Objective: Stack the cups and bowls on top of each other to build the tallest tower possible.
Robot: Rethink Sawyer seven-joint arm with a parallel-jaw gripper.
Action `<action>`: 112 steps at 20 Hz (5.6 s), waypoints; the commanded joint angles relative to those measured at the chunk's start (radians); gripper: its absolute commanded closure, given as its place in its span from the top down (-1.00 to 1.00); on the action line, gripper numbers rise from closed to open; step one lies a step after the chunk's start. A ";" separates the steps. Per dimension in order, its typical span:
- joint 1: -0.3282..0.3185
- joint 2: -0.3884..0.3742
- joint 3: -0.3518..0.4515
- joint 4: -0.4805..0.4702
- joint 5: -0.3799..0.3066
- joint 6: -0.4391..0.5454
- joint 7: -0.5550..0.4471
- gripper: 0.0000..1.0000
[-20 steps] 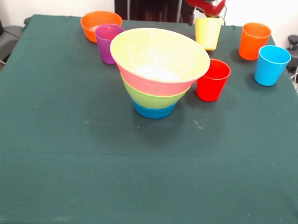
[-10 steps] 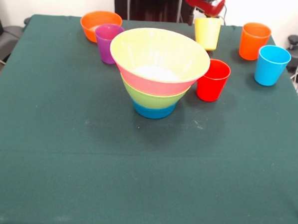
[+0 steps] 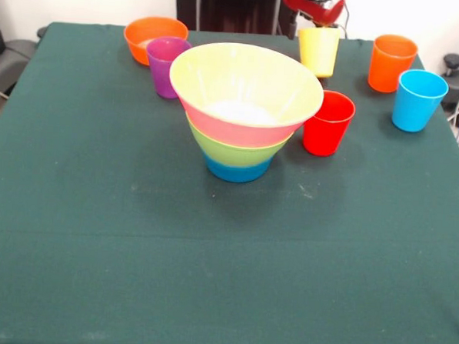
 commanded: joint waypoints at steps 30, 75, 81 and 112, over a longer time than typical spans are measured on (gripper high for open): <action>-0.005 -0.046 0.070 -0.087 0.000 0.078 0.107 -1.00; -0.326 -0.612 0.255 0.046 0.010 0.659 -0.028 -1.00; -0.370 -0.665 0.250 0.084 -0.011 0.670 -0.077 -1.00; -0.447 -0.606 0.205 0.150 -0.263 0.526 -0.023 -1.00</action>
